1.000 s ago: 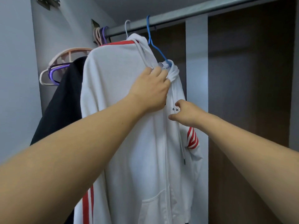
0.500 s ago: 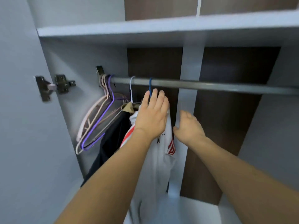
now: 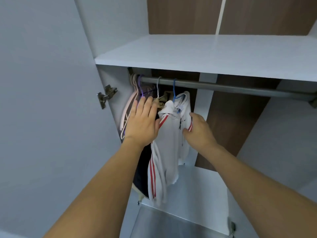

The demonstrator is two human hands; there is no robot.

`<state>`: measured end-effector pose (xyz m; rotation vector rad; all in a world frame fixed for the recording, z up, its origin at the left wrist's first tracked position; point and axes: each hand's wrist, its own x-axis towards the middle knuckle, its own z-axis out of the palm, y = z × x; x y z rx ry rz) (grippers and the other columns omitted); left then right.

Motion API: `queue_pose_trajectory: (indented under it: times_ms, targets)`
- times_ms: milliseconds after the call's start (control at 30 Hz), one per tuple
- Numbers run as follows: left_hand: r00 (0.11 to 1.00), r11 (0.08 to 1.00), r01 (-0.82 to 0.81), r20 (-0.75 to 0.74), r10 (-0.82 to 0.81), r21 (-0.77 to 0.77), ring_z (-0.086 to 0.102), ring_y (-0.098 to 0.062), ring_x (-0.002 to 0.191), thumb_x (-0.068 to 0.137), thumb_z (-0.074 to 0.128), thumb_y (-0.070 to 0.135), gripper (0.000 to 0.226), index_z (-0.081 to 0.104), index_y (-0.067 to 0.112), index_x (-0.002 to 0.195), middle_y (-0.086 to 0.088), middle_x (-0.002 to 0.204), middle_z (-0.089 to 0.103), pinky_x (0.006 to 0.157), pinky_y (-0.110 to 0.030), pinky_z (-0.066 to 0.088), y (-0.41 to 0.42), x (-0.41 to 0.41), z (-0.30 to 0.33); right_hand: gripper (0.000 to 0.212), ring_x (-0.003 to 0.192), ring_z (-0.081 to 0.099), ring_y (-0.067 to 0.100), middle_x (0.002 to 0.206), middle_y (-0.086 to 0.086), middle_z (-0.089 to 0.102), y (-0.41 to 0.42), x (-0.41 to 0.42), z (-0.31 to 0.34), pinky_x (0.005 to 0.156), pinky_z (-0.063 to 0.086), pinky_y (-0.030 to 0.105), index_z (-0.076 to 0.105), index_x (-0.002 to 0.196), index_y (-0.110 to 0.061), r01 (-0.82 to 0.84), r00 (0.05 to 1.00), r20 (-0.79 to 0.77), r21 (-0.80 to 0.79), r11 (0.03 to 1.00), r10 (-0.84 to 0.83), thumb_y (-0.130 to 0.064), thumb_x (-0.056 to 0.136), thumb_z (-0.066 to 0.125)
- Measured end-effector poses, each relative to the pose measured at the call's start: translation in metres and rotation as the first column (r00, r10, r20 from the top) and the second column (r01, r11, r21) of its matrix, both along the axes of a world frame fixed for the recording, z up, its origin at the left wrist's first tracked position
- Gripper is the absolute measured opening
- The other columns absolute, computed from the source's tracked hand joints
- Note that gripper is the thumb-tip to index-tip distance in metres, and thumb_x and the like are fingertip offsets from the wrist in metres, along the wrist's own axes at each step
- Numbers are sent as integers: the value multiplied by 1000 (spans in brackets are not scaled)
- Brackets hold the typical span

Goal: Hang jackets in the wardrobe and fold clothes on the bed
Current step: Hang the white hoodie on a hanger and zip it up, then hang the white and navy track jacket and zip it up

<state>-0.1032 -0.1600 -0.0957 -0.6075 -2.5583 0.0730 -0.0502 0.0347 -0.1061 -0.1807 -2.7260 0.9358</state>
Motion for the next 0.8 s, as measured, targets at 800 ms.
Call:
queue_pose_trajectory:
  times_ms: [800]
  targets:
    - [718,723,-691,114,687,-4,35,-37,140,97,36,33,56,44,1,143,-17,149,43,118,-51,22,-208,426,-52,62,142,26,26,156,9,26,-234,207,-43,117,23,35,28,150,-7,-825,565,200,107,555,801,-20,95,53]
